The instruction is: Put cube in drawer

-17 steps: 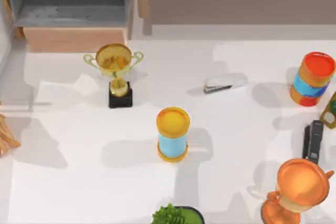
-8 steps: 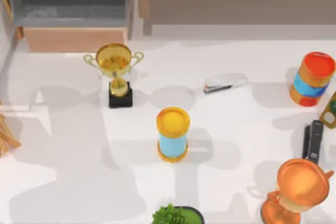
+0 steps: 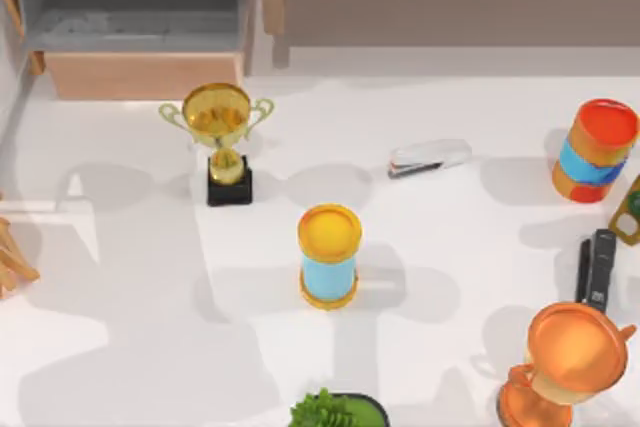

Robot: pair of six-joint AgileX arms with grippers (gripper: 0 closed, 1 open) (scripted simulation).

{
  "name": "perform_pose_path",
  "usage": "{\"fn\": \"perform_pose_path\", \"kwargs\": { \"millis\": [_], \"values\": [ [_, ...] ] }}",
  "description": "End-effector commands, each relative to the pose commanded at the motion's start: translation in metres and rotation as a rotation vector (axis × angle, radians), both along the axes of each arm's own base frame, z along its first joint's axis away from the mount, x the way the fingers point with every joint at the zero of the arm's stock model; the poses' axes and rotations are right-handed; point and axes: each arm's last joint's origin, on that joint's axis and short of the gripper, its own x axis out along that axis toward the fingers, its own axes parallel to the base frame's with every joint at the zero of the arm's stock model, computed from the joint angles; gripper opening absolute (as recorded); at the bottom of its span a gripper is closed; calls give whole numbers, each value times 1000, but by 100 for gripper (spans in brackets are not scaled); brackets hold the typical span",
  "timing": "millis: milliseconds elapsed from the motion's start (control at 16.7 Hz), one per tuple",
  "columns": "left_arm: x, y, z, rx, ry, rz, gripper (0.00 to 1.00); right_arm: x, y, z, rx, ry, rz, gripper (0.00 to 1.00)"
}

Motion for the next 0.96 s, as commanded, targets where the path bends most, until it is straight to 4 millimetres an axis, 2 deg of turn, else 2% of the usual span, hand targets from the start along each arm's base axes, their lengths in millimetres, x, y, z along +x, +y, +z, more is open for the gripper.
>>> {"fn": "perform_pose_path", "kwargs": {
  "millis": [600, 960],
  "values": [
    [0, 0, 0, 0, 0, 0, 98, 0, 0, 0, 0, 0, 0, 100],
    [0, 0, 0, 0, 0, 0, 100, 0, 0, 0, 0, 0, 0, 100]
  ]
}}
